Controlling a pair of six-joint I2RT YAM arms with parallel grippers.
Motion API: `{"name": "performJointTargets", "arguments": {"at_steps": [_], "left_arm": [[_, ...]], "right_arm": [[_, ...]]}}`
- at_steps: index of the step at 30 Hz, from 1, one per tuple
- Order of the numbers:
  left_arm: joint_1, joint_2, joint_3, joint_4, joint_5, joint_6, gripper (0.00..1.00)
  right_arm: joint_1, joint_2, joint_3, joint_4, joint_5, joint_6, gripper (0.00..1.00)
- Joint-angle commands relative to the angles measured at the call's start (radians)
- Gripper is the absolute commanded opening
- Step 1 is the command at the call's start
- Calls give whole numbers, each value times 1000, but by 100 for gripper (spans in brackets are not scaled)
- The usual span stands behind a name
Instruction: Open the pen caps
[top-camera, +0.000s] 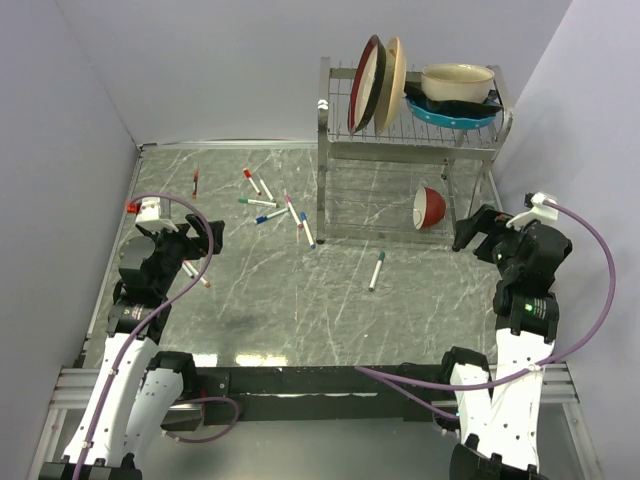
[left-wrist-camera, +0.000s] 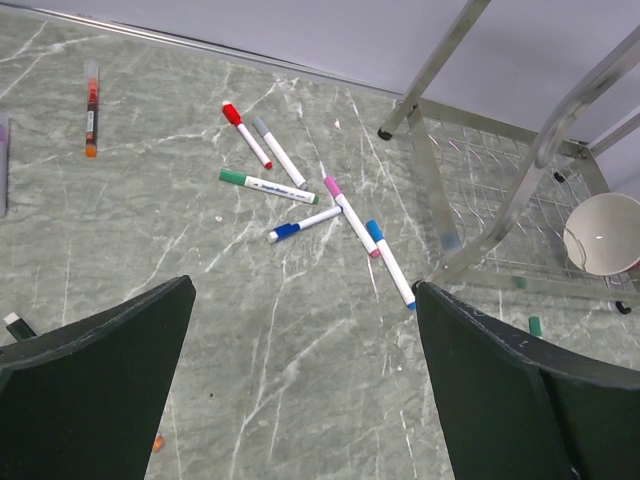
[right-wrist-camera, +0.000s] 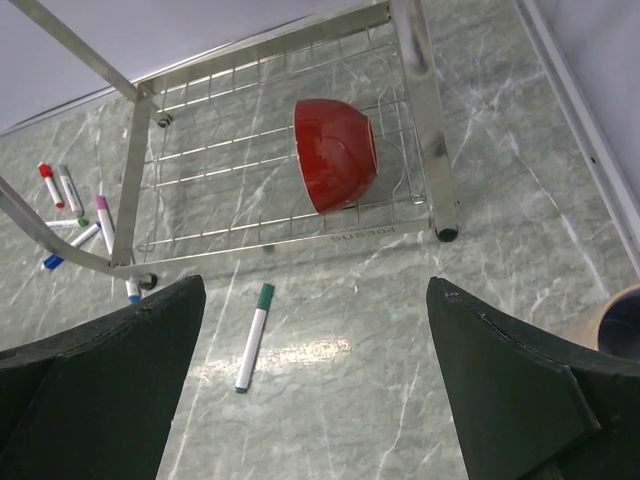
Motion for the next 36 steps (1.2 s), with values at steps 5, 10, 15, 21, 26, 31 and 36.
{"name": "performJointTargets", "arguments": {"at_steps": [5, 10, 15, 21, 26, 31, 36], "left_arm": [[5, -12, 21, 56, 37, 17, 99], [6, 0, 23, 56, 40, 20, 100], [8, 14, 26, 56, 45, 23, 100], [15, 31, 28, 53, 43, 26, 99], [20, 45, 29, 53, 45, 31, 99], [23, 59, 31, 52, 43, 35, 100], [28, 68, 32, 49, 41, 40, 99]], "right_arm": [[10, 10, -64, 47, -344, -199, 100], [68, 25, -97, -14, -540, -460, 100], [163, 54, -112, -102, -534, -646, 100], [298, 125, -153, -124, -502, -739, 100], [402, 212, -160, -107, -420, -758, 100], [549, 307, -158, -65, -257, -761, 100], [689, 387, -164, -6, -137, -752, 100]]}}
